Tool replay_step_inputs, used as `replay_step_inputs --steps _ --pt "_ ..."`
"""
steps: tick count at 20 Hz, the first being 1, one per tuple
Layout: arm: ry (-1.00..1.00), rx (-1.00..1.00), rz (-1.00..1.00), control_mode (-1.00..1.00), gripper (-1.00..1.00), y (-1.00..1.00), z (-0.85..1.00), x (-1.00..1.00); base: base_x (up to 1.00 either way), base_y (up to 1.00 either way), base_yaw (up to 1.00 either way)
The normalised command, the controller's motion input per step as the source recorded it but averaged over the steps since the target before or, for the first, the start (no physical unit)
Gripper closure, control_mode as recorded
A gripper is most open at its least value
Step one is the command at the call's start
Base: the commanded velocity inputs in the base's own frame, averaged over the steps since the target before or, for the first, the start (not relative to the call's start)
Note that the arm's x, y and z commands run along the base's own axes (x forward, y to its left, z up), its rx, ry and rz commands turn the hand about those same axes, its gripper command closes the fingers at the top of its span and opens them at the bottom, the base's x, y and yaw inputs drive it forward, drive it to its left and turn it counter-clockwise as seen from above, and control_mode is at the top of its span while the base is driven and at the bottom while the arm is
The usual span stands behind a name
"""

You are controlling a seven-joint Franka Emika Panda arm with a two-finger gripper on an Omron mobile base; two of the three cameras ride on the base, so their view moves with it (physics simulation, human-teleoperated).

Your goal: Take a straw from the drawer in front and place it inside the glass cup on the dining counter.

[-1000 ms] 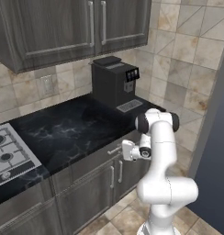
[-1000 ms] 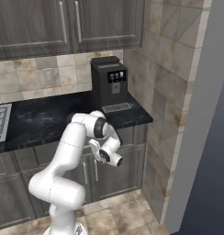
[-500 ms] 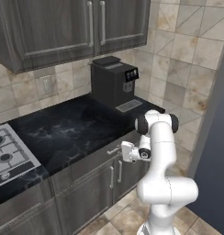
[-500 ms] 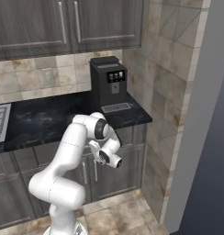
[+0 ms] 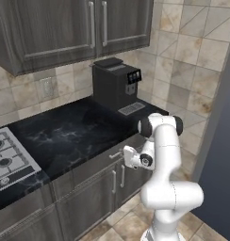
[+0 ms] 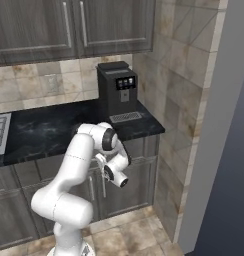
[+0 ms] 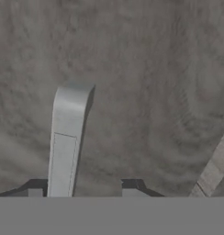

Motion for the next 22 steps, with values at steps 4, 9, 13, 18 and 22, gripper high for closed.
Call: replay_step_inputs --steps 4,9,13,18,22 --pt "0.02 0.00 -0.22 -1.00 1.00 0.09 0.00 0.06 0.00 0.00 0.00" --pt "0.10 -0.02 -0.24 -1.00 1.00 -0.01 0.00 0.01 0.00 0.00 0.00" --pt "0.21 -0.01 -0.25 -1.00 1.00 -0.26 0.00 0.00 0.00 0.00 0.00" --pt "0.25 0.00 -0.20 -1.00 1.00 -0.57 -0.15 0.00 0.00 0.00 0.00" --pt "0.26 0.00 -0.16 -1.00 1.00 -0.78 -0.39 -0.05 0.00 0.00 0.00"
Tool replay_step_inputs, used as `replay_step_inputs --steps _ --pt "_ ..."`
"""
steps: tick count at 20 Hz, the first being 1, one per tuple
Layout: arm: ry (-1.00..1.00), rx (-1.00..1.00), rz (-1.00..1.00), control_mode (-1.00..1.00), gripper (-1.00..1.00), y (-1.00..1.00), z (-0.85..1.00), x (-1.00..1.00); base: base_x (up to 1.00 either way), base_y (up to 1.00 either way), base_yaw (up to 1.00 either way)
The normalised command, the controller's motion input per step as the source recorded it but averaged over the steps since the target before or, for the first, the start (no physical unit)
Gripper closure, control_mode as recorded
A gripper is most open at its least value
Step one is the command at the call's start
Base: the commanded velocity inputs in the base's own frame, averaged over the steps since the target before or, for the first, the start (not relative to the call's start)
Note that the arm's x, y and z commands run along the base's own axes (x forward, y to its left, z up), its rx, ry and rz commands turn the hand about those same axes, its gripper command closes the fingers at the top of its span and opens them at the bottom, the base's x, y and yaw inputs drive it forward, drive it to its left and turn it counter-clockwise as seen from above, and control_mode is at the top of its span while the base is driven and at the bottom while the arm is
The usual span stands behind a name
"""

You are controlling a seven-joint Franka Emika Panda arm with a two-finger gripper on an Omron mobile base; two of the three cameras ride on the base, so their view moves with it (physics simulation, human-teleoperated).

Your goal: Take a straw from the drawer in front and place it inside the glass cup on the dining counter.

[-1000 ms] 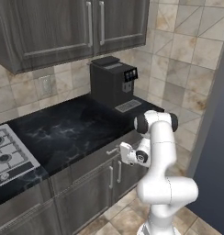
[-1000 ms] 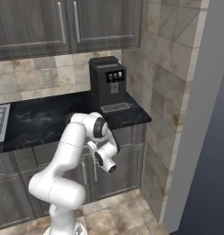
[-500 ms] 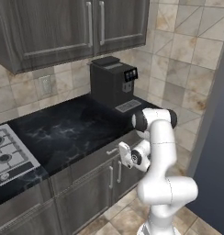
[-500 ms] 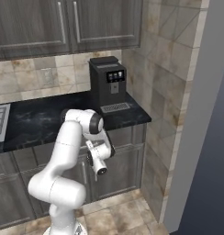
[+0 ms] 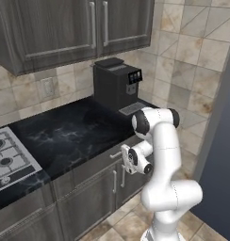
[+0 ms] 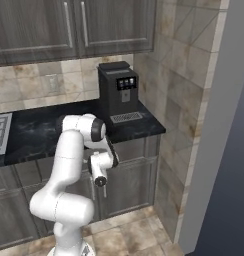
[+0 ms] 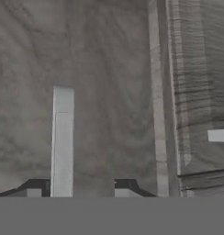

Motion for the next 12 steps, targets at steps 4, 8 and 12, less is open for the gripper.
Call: replay_step_inputs --steps 4,8,12 --pt "0.21 0.00 -0.14 -1.00 1.00 -0.95 -0.51 -0.34 0.00 0.00 0.00" --pt "0.17 0.00 -0.13 -1.00 1.00 -1.00 -0.55 -0.61 0.00 0.00 0.00" --pt "0.13 0.00 -0.11 -1.00 1.00 -1.00 -0.58 -0.87 0.00 0.00 0.00"
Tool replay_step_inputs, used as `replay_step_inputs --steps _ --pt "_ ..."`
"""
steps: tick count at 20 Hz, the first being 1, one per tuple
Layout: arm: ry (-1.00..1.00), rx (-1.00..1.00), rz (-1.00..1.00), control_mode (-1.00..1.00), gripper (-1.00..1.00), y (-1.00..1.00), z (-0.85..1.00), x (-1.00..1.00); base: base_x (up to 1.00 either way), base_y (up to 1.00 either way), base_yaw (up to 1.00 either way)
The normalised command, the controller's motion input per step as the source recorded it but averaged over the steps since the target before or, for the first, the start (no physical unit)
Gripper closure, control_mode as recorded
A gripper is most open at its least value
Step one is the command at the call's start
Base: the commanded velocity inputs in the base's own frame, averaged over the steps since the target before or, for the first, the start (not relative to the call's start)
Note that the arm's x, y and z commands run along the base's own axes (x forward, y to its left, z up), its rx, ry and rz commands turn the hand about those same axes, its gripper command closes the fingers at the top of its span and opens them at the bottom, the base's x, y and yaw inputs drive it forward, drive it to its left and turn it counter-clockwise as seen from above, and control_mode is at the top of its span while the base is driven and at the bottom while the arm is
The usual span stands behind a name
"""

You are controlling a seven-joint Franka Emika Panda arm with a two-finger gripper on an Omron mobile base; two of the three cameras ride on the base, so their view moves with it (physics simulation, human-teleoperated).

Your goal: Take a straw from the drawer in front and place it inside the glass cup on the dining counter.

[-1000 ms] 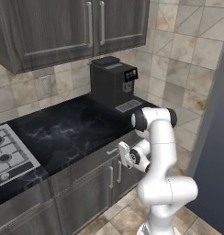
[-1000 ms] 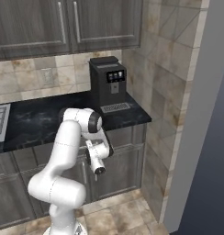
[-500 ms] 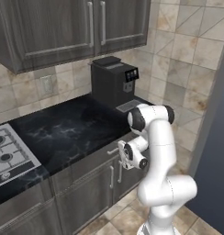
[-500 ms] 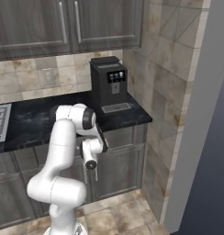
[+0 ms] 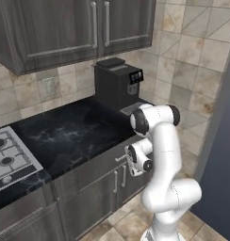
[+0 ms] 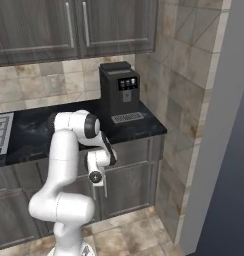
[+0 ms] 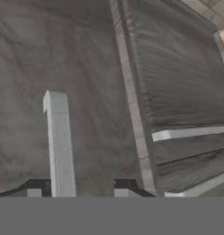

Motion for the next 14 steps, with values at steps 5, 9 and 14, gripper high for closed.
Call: replay_step_inputs --steps 5,9,14 --pt "0.08 0.00 -0.11 -1.00 1.00 -1.00 -0.60 -0.99 0.00 0.00 0.00" --pt "0.07 0.00 -0.12 -1.00 1.00 -1.00 -0.53 -1.00 0.00 0.00 0.00" --pt "0.09 0.00 -0.14 -1.00 1.00 -1.00 -0.46 -1.00 0.00 0.00 0.00"
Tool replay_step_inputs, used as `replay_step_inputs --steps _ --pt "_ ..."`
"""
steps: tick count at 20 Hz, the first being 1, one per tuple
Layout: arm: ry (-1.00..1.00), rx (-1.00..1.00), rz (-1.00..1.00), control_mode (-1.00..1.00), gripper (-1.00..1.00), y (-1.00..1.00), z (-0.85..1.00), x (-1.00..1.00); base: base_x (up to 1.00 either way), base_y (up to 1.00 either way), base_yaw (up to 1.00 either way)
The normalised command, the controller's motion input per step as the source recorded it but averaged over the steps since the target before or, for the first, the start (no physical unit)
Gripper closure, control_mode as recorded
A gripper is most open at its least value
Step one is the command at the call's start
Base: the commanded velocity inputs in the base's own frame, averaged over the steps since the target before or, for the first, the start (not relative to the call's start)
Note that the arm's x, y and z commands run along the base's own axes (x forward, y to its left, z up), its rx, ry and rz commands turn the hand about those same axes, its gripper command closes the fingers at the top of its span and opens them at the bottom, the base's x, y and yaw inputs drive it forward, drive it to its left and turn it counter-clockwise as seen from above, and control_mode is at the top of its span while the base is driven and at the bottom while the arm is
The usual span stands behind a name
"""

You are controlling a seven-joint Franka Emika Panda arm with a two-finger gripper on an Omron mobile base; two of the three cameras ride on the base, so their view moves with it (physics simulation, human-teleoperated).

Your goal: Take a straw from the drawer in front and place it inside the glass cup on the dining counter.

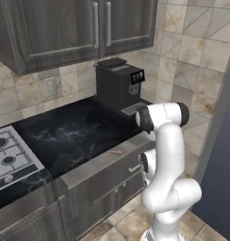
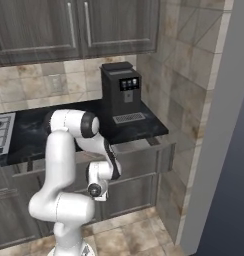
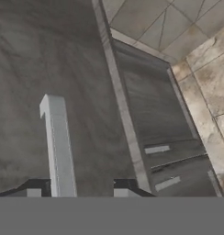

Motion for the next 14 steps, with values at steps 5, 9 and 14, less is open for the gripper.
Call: replay_step_inputs --steps 5,9,14 --pt "0.16 0.00 -0.14 -1.00 1.00 -1.00 -0.38 -1.00 0.00 0.00 0.00" --pt "0.22 0.00 -0.13 -1.00 1.00 -1.00 -0.32 -0.96 0.00 0.00 0.00" --pt "0.25 0.00 -0.14 -1.00 1.00 -1.00 -0.31 -0.85 0.00 0.00 0.00"
